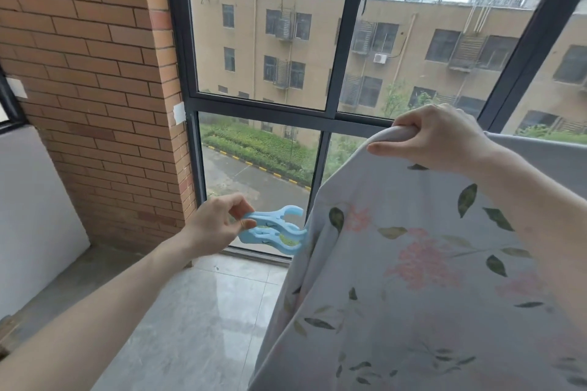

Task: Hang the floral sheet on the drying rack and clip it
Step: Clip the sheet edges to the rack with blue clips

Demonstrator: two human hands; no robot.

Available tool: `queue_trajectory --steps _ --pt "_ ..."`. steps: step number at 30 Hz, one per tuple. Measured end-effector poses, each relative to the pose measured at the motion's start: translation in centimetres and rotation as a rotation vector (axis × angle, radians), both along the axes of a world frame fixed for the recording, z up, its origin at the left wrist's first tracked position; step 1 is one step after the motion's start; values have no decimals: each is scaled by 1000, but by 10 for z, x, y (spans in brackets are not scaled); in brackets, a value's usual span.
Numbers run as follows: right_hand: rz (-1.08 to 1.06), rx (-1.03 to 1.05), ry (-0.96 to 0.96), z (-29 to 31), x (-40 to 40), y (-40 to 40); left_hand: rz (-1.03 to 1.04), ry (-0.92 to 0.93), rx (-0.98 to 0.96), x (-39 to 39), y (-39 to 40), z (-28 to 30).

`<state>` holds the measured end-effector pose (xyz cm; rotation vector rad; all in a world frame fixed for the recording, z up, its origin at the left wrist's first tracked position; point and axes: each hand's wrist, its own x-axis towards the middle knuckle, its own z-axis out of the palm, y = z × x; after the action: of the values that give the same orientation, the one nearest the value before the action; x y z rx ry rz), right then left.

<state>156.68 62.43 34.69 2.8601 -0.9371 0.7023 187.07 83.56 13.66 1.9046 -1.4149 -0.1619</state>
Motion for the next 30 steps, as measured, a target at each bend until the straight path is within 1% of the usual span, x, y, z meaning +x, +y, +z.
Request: queue_trajectory --steps 7,11,14,20,25,30 --pt "-38 5 4 -1 0 -2 -64 -49 -80 -26 -3 2" --pt "-46 21 -14 -2 -1 -3 -43 -52 -86 -41 -20 1" --pt "-45 22 -24 -2 -4 -5 -54 -41 -63 -45 -32 4" --pt "-48 12 -19 -3 -8 -7 -144 1 -40 -50 -41 10" --pt "-36 -14 -13 -4 -2 -8 -123 9 -28 -52 -50 2" --pt "-20 -22 -19 -5 -1 -9 -203 17 76 -55 -53 -4"
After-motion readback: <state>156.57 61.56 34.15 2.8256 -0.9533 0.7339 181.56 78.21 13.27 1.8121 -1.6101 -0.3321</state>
